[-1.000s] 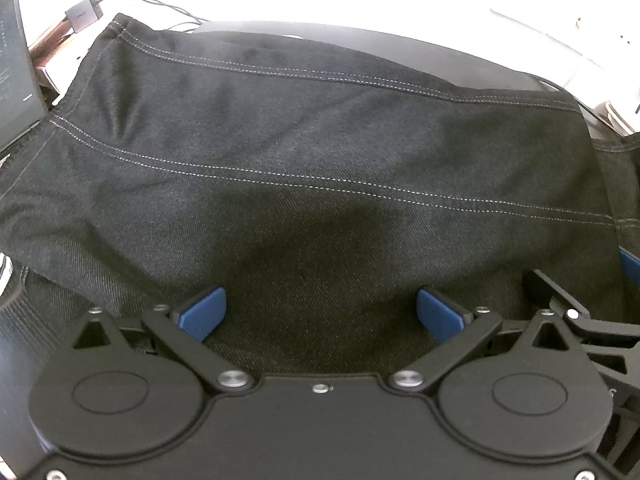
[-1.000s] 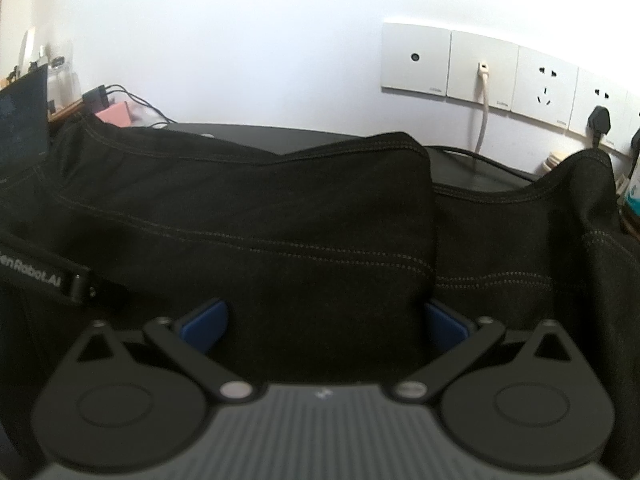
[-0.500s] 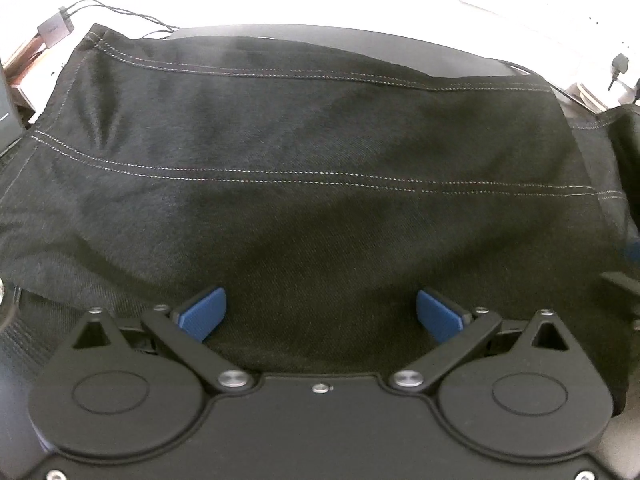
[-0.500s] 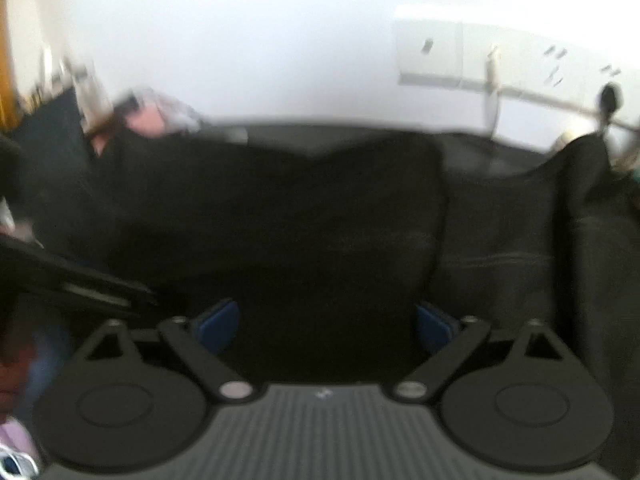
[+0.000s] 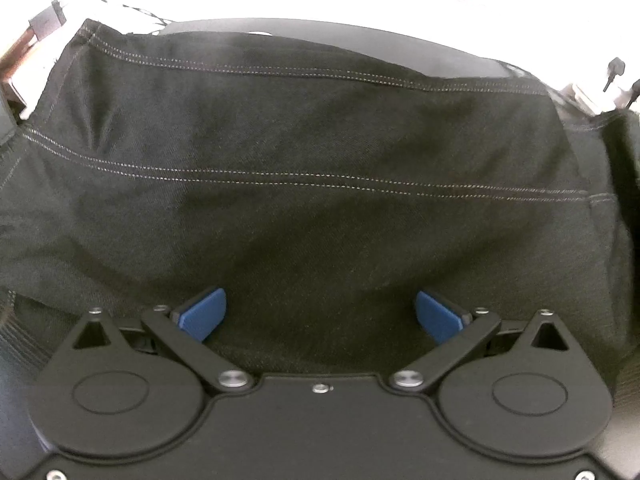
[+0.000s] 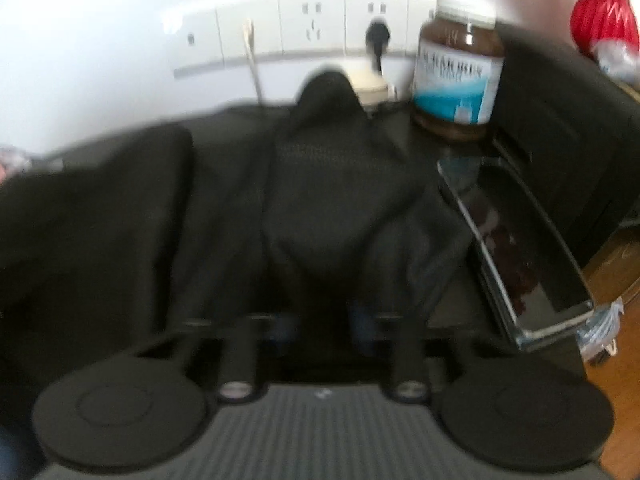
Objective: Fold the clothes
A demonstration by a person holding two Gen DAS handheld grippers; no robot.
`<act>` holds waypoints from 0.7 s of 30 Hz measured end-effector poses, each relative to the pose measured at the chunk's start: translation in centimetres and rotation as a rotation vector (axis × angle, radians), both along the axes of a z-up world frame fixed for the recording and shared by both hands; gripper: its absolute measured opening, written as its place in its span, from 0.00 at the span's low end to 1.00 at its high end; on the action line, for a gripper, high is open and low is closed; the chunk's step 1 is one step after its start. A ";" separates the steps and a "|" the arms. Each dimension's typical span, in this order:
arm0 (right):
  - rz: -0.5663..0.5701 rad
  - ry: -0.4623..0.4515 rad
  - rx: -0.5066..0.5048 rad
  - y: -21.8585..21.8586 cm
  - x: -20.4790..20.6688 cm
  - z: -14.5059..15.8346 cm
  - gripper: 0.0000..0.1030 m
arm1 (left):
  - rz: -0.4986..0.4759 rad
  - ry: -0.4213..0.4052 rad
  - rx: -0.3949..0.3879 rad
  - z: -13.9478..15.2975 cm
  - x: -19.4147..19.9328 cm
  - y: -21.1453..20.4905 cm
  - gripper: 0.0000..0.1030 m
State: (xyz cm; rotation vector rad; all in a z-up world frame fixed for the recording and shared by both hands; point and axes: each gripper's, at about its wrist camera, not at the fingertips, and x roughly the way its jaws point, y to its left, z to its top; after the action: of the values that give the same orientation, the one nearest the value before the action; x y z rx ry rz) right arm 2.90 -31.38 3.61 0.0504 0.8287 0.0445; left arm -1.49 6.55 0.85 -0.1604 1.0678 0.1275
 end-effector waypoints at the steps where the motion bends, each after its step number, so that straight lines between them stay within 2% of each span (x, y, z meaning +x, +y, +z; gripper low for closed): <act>1: 0.005 -0.031 0.025 0.6 0.1 1.1 0.08 | 0.003 -0.001 -0.020 0.1 -0.1 0.2 1.00; 5: 0.109 -0.165 0.076 3.9 0.2 5.7 0.08 | 0.063 0.002 -0.166 1.1 -0.6 2.2 0.96; 7: 0.189 -0.186 0.101 6.3 0.7 7.7 0.08 | 0.089 -0.026 -0.238 2.3 -1.1 3.4 0.96; 9: 0.268 -0.182 0.110 8.9 1.4 9.0 0.08 | 0.088 -0.080 -0.260 4.0 -1.8 4.4 0.96; 14: 0.453 -0.152 0.113 15.9 1.7 9.9 0.05 | 0.110 -0.205 -0.294 8.0 -3.7 7.4 0.96; 15: 0.489 -0.144 0.120 17.2 1.5 9.9 0.01 | 0.128 -0.223 -0.303 8.4 -4.1 8.3 0.96; 17: 0.580 -0.123 0.146 20.0 0.9 9.7 0.01 | 0.169 -0.239 -0.315 8.9 -4.9 10.0 0.96; 21: 0.736 -0.063 0.101 25.2 -0.3 8.1 0.02 | 0.245 -0.223 -0.311 8.1 -5.9 12.5 0.96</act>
State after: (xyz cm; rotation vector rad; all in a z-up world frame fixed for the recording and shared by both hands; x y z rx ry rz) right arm 2.55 -6.19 11.71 -0.1631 0.7454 0.7770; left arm -7.42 19.09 8.93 -0.5743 0.8368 0.1597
